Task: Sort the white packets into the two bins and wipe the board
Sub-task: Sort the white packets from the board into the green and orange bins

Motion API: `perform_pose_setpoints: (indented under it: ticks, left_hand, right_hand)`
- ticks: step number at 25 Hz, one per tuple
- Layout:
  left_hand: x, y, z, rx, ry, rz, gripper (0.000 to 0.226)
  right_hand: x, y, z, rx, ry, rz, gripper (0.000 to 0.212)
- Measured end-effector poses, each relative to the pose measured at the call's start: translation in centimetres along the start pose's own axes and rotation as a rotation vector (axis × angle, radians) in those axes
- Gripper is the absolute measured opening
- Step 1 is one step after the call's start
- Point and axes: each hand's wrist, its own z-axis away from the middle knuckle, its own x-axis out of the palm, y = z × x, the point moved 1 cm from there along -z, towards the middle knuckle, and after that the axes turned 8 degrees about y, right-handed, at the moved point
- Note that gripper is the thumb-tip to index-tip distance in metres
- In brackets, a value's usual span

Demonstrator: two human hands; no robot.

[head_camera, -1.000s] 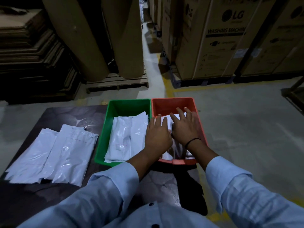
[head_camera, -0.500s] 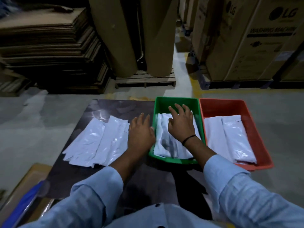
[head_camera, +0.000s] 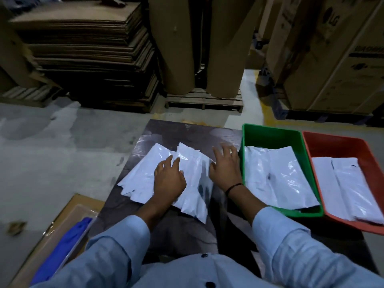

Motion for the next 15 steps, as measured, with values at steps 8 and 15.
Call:
perform_pose_setpoints:
  ticks: [8,15]
  left_hand:
    - [1.1,-6.0,0.2,0.036,-0.180,0.015,0.059]
    - [1.8,-5.6,-0.1,0.099,-0.208,0.075,0.060]
  right_hand:
    - [6.8,-3.1,3.7,0.516,-0.351,-0.212,0.085]
    - [8.4,-2.2,3.2,0.537,-0.448,-0.159,0.088]
